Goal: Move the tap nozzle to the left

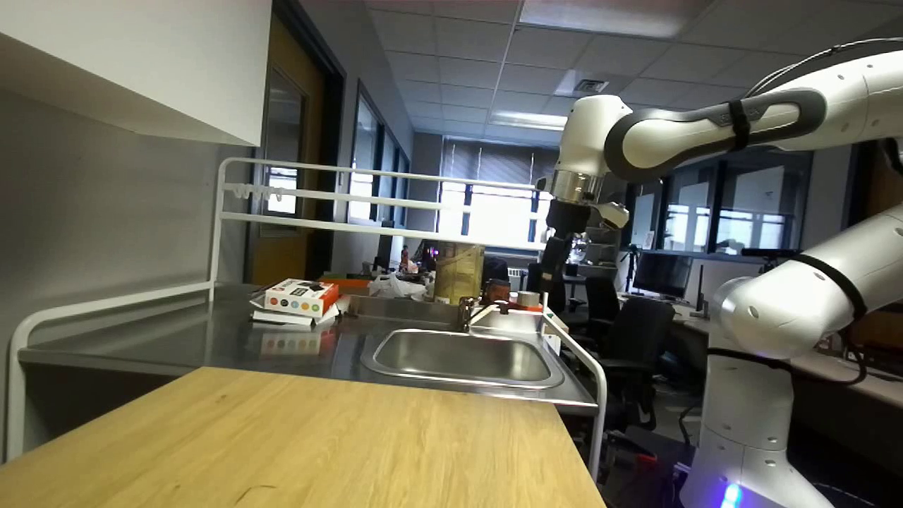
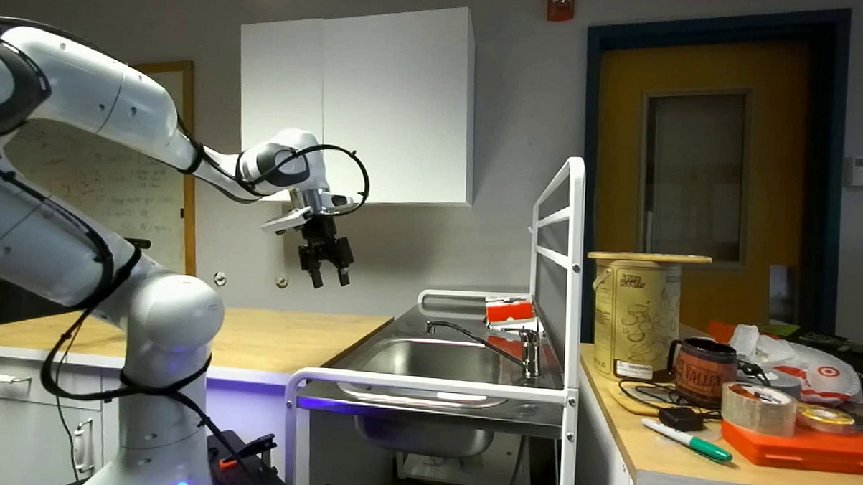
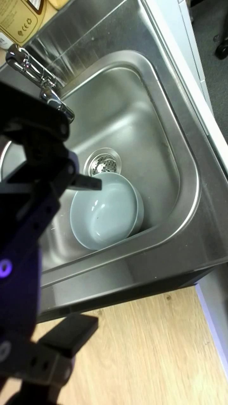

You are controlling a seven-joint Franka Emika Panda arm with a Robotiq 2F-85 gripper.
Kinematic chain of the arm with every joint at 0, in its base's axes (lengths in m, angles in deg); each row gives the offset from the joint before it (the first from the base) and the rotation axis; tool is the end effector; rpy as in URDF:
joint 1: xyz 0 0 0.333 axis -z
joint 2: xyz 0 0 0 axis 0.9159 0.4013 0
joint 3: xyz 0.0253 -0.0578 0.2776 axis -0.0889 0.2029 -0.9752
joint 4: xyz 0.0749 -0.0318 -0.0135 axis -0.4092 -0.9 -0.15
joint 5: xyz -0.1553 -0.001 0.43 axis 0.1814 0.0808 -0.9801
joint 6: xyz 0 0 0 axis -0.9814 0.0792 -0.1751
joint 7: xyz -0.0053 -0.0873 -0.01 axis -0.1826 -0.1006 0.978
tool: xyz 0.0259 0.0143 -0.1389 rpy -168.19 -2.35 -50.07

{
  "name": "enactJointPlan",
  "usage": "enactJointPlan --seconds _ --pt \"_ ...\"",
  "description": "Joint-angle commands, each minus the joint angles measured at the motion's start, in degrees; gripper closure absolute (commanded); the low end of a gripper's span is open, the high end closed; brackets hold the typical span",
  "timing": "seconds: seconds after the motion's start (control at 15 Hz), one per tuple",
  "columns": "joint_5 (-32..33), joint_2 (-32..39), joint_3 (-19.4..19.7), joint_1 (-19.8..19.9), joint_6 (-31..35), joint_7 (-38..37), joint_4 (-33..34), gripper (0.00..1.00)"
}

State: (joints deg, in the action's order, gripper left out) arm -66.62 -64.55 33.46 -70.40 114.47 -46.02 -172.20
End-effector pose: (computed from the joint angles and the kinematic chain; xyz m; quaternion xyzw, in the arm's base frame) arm 0.3890 0.0741 0.4228 0.9898 0.0809 0.0909 0.0740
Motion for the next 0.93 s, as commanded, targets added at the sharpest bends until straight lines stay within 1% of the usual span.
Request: enactJointPlan --seconds 0.0,0.4,0.87 --pt "0.6 0.1 0.6 -0.7 -0.2 -0.5 0.1 0.00" --pt "0.6 0.1 0.6 -0.7 -0.2 -0.5 0.1 0.00" --pt "0.8 4.1 1.4 1.1 1.0 -1.6 2.4 0.00"
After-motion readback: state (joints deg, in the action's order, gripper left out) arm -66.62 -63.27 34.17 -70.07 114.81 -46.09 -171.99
